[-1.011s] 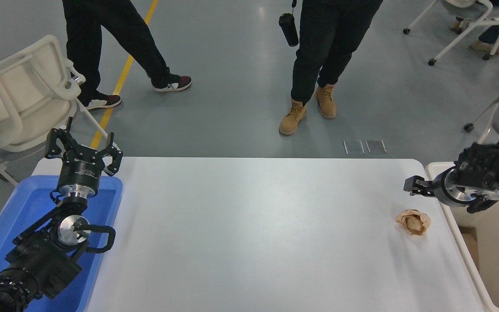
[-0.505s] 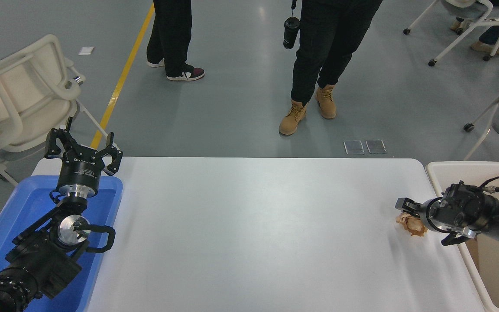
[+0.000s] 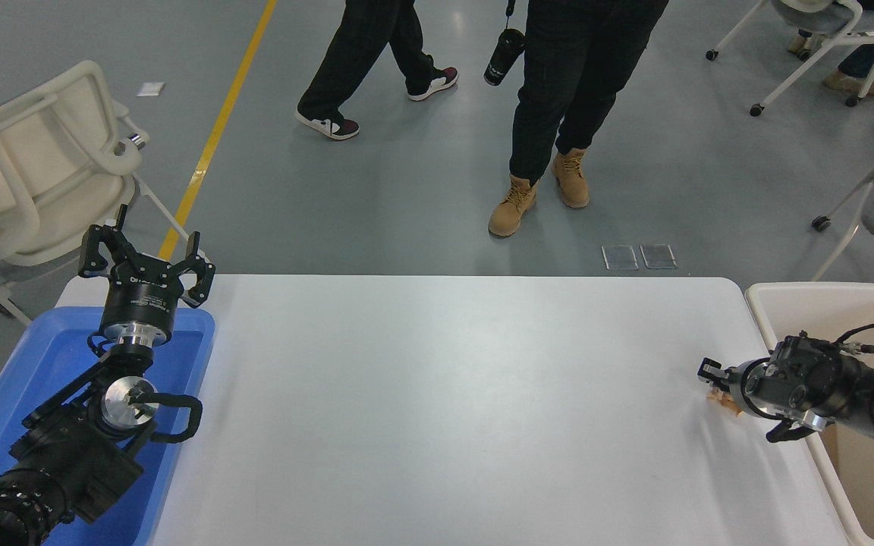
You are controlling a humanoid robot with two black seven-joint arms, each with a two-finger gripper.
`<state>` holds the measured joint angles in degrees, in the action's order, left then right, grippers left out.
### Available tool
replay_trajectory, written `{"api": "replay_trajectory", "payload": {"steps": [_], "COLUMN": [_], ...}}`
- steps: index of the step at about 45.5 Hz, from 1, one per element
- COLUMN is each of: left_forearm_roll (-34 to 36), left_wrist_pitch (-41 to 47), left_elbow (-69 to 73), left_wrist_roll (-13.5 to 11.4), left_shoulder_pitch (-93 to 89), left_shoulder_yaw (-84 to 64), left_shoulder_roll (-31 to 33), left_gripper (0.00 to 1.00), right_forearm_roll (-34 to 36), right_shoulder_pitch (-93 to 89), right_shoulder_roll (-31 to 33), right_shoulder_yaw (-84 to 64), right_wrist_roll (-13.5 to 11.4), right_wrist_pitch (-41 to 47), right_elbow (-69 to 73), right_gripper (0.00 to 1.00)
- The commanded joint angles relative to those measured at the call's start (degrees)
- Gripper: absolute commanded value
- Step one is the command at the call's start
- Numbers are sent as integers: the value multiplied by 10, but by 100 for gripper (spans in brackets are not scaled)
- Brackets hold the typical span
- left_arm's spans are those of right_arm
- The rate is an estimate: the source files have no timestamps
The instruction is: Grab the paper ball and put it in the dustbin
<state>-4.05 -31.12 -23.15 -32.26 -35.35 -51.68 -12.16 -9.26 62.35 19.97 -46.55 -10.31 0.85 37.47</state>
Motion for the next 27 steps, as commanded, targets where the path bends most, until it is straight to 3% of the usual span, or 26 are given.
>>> {"api": "replay_trajectory", "payload": {"steps": [1, 6, 13, 27], "left_forearm_roll": [0, 0, 0, 0], "left_wrist_pitch": [0, 0, 0, 0], "left_elbow": [0, -1, 0, -1], "left_wrist_roll": [0, 0, 0, 0], "left_shoulder_pitch": [0, 0, -1, -1], "left_shoulder_yaw": [0, 0, 0, 0], "left_shoulder_roll": [-1, -1, -1, -1], "left_gripper": [99, 99, 99, 99], "right_forearm_roll": [-8, -9, -9, -12], "right_shoulder_pitch": [113, 209, 338, 550], "right_shoulder_roll": [63, 104, 162, 242], "right_shoulder_yaw": [-25, -79, -105, -112], "right_wrist_roll": [0, 0, 0, 0], "right_wrist_pitch": [6, 22, 125, 276], "right_elbow": [103, 191, 286, 326], "right_gripper": [0, 0, 0, 0]}}
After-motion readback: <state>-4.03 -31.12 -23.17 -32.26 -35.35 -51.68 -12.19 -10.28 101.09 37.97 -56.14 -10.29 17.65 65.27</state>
